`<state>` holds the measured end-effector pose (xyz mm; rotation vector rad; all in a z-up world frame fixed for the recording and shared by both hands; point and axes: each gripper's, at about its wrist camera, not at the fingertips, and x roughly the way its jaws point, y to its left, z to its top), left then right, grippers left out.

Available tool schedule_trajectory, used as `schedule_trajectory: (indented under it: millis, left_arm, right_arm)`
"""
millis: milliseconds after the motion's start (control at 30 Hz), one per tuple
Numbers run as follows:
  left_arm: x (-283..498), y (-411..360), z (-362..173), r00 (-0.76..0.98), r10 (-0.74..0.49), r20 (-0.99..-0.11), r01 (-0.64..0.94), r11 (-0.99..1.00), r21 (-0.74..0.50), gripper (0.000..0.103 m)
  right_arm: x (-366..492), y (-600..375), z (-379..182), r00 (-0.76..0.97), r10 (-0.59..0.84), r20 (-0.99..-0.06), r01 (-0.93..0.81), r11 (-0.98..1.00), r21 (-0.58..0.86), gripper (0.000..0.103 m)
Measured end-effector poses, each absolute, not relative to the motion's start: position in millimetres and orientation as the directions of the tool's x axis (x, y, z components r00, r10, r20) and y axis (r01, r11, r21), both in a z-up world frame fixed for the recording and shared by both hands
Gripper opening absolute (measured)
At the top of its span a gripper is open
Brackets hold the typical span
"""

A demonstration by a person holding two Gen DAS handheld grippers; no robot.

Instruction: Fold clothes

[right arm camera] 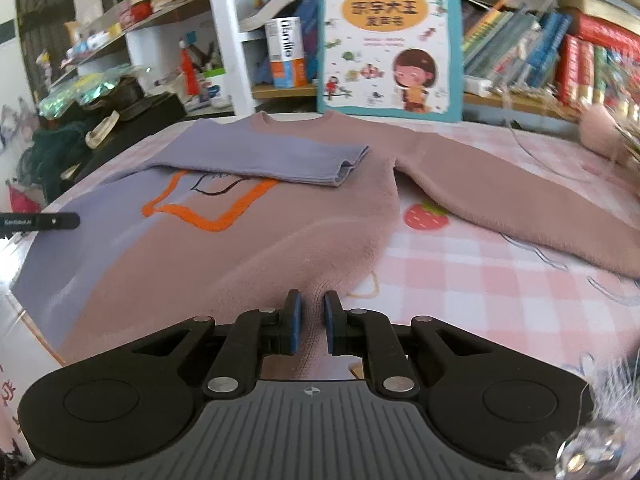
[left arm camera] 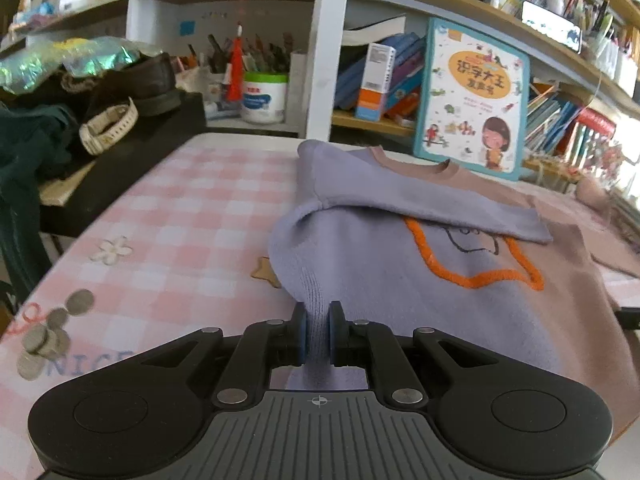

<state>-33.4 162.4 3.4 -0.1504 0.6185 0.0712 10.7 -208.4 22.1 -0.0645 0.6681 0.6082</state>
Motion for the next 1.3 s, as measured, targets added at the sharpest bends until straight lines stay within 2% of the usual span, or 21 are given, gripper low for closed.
schedule_trajectory:
  millis: [300,433,500,633,733,800,867,933,1100,1300]
  left_arm:
    - [-29.2,176.5,-2.5,0.808,0.055,-0.587,-0.159,0.979,-0.127,0.01]
    - [-29.8,168.9,-2.2,0.809,0.082,-0.583,-0.155,0.985,-0.077,0.01]
    - [-31.5,165.1,-0.1,0.811,0.109,-0.575,-0.168,0.985,-0.049,0.016]
    - [-40.5,152.9,14.1,0.84,0.157,-0.519,-0.194,0.981,-0.016,0.016]
    - [-48.4,136.6,25.6,0.876,0.153,-0.458,-0.166,0.986,0.01,0.018]
    - [-50.9,125.2,29.6,0.895,0.112,-0.432,-0.123,0.992,0.002,0.025]
    - [-50.8,114.2,29.3,0.904,0.071,-0.422,-0.081,0.997,-0.007,0.039]
    - [-49.1,102.9,26.1,0.906,0.029,-0.423,-0.037,0.999,-0.01,0.043]
    - [-43.5,77.1,10.0,0.896,-0.018,-0.444,0.03,0.999,0.02,0.043]
    - [-44.4,66.4,-1.1,0.878,-0.043,-0.477,0.06,0.998,0.019,0.056]
  right_arm:
    - [19.3,-193.7,20.9,0.609,0.529,-0.591,-0.572,0.809,0.134,0.011]
    - [19.5,-197.6,22.0,0.609,0.529,-0.592,-0.565,0.812,0.145,0.012]
    - [17.9,-202.8,24.1,0.619,0.522,-0.587,-0.554,0.82,0.144,0.016]
    - [15.9,-220.8,31.7,0.66,0.493,-0.567,-0.516,0.846,0.135,0.038]
    - [17.5,-237.3,36.8,0.696,0.453,-0.557,-0.474,0.873,0.118,0.047]
    - [21.1,-249.0,38.8,0.714,0.423,-0.558,-0.442,0.89,0.109,0.053]
    - [25.8,-261.0,39.9,0.727,0.391,-0.564,-0.409,0.907,0.102,0.063]
    - [32.2,-273.4,41.9,0.731,0.365,-0.576,-0.381,0.919,0.099,0.068]
    - [51.7,-305.5,50.1,0.727,0.302,-0.616,-0.317,0.944,0.089,0.072]
    - [77.7,-340.8,57.1,0.724,0.237,-0.648,-0.226,0.969,0.102,0.073]
